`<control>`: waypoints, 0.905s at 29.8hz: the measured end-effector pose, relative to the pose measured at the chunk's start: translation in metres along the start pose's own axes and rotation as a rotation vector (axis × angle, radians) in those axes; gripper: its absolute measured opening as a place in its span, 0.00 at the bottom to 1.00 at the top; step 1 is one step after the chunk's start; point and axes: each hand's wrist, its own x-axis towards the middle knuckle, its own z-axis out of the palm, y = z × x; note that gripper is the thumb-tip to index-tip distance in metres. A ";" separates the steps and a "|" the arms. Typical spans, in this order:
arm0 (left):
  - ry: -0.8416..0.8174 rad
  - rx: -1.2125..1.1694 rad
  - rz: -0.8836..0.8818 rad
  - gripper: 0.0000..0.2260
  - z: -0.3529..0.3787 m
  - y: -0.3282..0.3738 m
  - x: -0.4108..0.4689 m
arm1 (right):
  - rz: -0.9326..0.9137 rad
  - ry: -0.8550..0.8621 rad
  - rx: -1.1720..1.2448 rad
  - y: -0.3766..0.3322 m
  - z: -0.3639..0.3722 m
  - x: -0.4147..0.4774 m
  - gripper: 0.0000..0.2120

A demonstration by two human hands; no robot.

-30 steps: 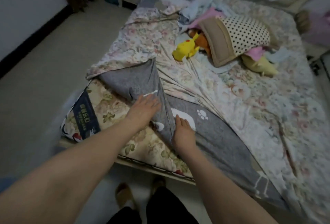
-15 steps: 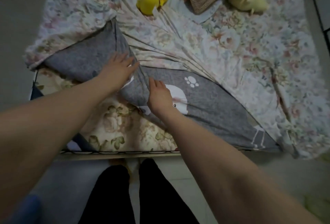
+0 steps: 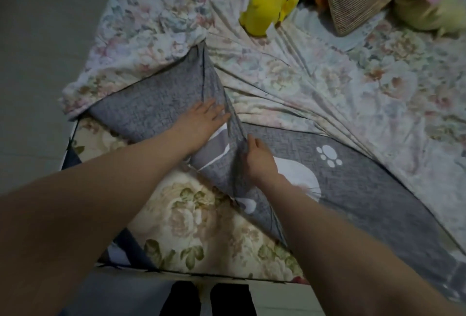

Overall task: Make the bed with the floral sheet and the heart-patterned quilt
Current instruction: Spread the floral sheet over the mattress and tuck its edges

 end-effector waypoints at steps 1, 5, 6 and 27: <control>-0.008 -0.014 0.009 0.26 0.007 -0.004 0.007 | 0.012 0.001 0.023 -0.002 0.004 0.015 0.32; -0.109 -0.177 0.001 0.29 0.030 -0.007 0.022 | 0.136 -0.096 0.315 -0.008 0.011 0.043 0.51; -0.142 -0.248 -0.021 0.34 0.033 -0.008 0.022 | 0.158 -0.092 0.393 -0.012 0.010 0.045 0.55; -0.741 -0.276 -0.304 0.26 0.188 -0.014 -0.224 | -0.622 -0.316 -0.188 -0.103 0.159 -0.127 0.35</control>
